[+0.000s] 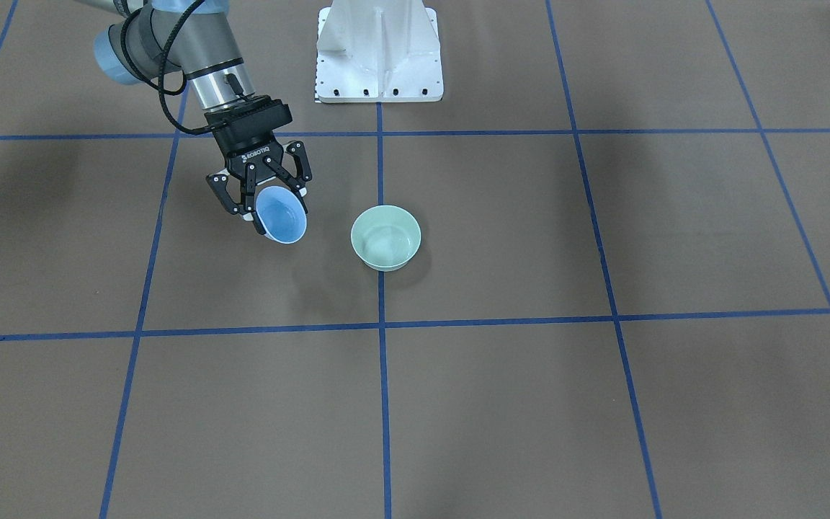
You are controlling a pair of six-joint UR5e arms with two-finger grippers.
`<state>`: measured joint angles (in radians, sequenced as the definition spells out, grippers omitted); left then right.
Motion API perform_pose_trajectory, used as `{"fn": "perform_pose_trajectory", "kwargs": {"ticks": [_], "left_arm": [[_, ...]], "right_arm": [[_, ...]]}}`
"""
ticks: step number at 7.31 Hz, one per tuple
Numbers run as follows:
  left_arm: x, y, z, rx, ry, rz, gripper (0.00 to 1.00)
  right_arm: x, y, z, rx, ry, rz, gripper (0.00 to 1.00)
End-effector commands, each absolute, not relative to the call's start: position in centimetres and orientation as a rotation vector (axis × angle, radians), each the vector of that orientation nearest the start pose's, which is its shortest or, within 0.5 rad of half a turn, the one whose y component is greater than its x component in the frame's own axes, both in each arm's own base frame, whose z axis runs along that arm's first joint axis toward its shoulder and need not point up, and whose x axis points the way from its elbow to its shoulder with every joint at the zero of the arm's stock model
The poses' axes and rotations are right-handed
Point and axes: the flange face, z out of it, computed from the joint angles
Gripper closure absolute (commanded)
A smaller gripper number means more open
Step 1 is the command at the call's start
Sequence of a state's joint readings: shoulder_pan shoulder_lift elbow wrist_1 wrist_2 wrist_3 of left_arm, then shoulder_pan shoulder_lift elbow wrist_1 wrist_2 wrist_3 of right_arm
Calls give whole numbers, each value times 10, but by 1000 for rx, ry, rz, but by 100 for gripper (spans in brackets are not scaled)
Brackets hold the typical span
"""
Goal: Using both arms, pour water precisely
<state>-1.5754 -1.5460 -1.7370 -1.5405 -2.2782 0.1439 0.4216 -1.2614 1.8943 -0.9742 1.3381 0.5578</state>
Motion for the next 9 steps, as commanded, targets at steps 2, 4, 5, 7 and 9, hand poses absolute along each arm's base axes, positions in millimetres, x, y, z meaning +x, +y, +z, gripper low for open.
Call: {"fn": "perform_pose_trajectory", "kwargs": {"ticks": [2, 4, 5, 7, 9], "left_arm": [[-68, -484, 598, 152, 732, 171, 0], [-68, -481, 601, 145, 733, 167, 0], [-68, -481, 601, 144, 733, 166, 0], [-68, -475, 607, 136, 733, 163, 0], [-68, -471, 611, 131, 734, 161, 0]], "right_arm": [[-474, -373, 260, 859, -825, -556, 100], [-489, -379, 234, 810, -751, -606, 100], [-493, -381, 223, 786, -726, -612, 100], [-501, -379, 210, 712, -714, -654, 100], [-503, -377, 205, 694, -733, -668, 100]]}}
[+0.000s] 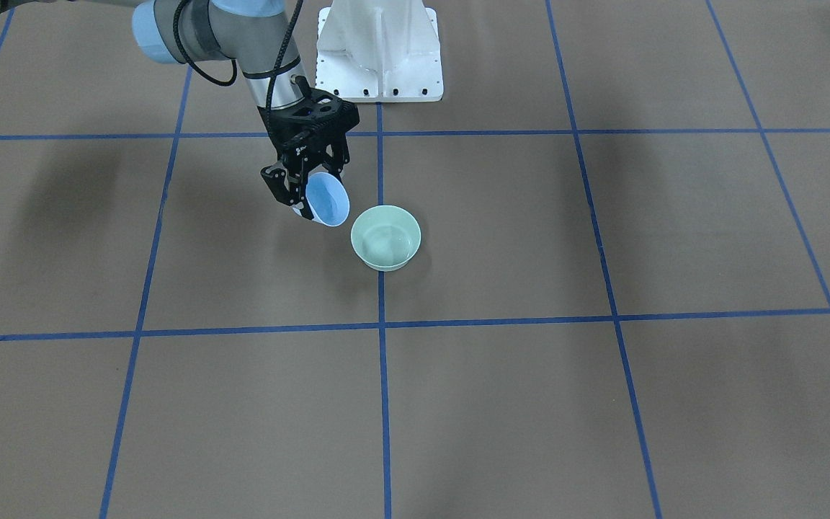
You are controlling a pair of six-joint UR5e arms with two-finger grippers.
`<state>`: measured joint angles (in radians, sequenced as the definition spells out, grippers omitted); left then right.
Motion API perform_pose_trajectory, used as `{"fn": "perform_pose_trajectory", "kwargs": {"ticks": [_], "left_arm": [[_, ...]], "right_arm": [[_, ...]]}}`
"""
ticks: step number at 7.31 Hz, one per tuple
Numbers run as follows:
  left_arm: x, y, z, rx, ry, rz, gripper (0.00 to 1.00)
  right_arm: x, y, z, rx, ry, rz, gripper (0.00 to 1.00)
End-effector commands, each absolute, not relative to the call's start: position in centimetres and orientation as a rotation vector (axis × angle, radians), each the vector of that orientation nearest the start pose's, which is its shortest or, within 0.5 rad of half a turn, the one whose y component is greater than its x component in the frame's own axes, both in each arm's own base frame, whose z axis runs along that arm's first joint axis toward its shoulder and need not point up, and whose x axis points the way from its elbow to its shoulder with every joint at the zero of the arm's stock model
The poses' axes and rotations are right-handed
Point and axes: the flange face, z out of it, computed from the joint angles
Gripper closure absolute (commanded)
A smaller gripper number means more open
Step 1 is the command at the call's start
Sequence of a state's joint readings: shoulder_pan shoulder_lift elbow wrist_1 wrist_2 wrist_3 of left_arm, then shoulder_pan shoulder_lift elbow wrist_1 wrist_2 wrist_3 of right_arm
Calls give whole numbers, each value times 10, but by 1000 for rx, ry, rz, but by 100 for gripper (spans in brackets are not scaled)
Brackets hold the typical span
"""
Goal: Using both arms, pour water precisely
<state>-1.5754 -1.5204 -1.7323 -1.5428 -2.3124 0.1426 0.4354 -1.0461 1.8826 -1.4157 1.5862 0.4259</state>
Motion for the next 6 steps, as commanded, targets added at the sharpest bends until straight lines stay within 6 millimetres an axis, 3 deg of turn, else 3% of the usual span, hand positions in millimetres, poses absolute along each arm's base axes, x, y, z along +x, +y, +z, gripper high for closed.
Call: {"fn": "perform_pose_trajectory", "kwargs": {"ticks": [1, 2, 4, 6], "left_arm": [[-68, -470, 611, 129, 734, 161, 0], [-69, -469, 612, 128, 734, 159, 0], [-69, -469, 612, 129, 735, 160, 0], [-68, -469, 612, 127, 742, 158, 0]], "right_arm": [[-507, -378, 188, 649, -710, -680, 100], [-509, -379, 166, 630, -691, -682, 100], [-516, -382, 170, 610, -673, -683, 100], [-518, -382, 147, 579, -644, -687, 100]]}}
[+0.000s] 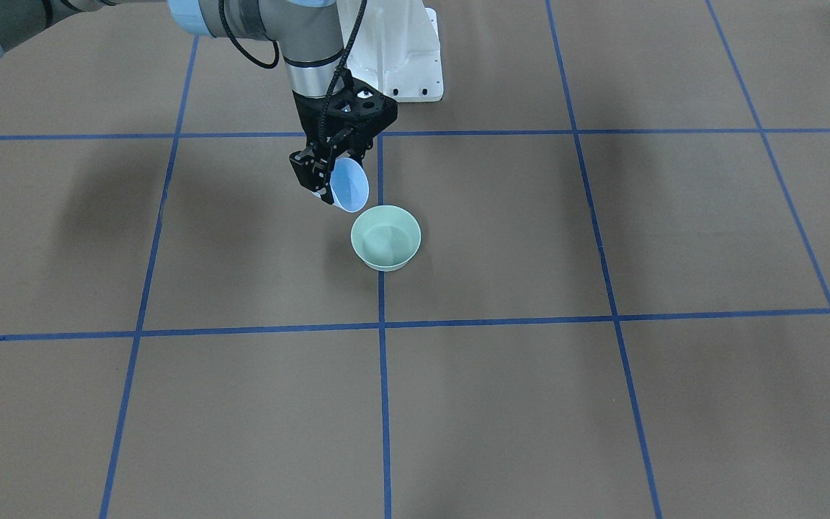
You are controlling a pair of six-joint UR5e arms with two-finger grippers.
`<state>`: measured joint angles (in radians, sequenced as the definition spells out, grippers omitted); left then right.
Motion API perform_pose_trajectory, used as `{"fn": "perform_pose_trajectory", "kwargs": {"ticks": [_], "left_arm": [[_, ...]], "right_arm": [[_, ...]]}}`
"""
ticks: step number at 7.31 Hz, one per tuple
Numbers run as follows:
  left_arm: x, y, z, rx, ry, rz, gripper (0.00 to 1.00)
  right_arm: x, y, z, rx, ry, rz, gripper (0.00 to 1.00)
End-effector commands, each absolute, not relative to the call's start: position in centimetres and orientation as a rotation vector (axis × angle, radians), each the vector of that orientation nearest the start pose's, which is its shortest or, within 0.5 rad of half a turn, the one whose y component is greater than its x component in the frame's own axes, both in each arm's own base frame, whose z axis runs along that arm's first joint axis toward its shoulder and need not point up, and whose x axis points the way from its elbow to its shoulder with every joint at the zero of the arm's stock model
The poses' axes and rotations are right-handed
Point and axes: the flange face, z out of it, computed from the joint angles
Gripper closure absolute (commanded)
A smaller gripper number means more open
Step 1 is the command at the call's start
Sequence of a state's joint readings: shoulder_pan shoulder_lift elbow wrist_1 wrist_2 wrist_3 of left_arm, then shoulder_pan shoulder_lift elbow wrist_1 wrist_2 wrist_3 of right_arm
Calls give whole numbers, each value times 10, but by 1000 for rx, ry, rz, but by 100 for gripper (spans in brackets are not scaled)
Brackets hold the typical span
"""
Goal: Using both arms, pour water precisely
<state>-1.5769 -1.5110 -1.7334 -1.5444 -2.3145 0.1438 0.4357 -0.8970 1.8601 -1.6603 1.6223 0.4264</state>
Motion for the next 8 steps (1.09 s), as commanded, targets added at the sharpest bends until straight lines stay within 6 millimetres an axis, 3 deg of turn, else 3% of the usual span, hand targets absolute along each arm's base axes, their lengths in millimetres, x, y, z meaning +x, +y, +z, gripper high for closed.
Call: {"fn": "perform_pose_trajectory", "kwargs": {"ticks": [1, 3, 6, 8], "left_arm": [[-68, -469, 611, 127, 746, 158, 0], [-68, -469, 612, 125, 746, 159, 0], [-68, -469, 612, 125, 746, 157, 0], [-67, -469, 613, 121, 747, 157, 0]], "right_arm": [[-519, -383, 142, 561, -629, -689, 100], [-523, -386, 145, 545, -612, -690, 100], [-543, -394, 128, 518, -591, -686, 100], [-548, -397, 131, 502, -574, -686, 100]]}}
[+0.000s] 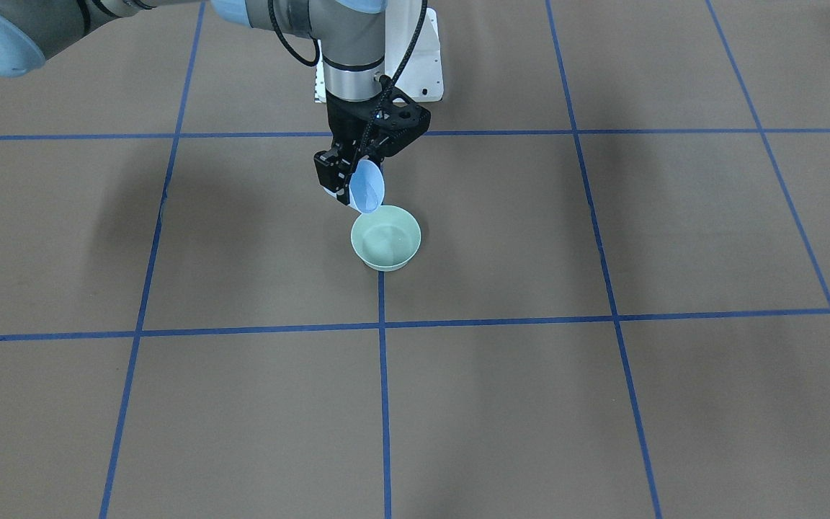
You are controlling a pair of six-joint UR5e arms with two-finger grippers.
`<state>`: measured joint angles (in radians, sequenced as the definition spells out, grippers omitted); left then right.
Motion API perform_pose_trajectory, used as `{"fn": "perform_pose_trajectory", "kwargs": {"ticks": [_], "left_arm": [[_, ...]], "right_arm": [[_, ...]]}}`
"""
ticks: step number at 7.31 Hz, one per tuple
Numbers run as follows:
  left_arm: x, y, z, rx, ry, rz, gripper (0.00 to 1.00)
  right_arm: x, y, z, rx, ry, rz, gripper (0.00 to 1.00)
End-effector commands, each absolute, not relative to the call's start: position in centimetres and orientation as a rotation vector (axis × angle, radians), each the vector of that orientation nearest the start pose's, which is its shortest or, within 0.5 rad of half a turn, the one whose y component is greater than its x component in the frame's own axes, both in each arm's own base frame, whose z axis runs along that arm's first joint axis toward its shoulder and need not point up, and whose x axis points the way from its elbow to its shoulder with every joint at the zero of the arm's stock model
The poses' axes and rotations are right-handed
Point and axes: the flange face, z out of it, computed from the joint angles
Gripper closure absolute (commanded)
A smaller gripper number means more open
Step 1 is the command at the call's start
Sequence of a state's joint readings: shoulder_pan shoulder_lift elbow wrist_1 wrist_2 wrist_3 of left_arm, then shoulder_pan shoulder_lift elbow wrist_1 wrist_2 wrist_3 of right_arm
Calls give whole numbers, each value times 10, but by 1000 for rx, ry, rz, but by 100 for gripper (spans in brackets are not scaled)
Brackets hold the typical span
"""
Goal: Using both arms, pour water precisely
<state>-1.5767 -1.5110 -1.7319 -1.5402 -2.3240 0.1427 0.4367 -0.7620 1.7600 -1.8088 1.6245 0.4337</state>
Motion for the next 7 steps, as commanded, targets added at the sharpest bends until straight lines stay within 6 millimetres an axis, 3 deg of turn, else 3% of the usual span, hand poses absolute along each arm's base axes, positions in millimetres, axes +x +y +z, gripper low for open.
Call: {"fn": "perform_pose_trajectory", "kwargs": {"ticks": [1, 7], "left_arm": [[-67, -469, 613, 121, 747, 157, 0], [-67, -469, 613, 118, 747, 156, 0]], "right_arm": [[-549, -396, 128, 488, -562, -689, 100], [-565, -404, 135, 435, -509, -693, 100]]}}
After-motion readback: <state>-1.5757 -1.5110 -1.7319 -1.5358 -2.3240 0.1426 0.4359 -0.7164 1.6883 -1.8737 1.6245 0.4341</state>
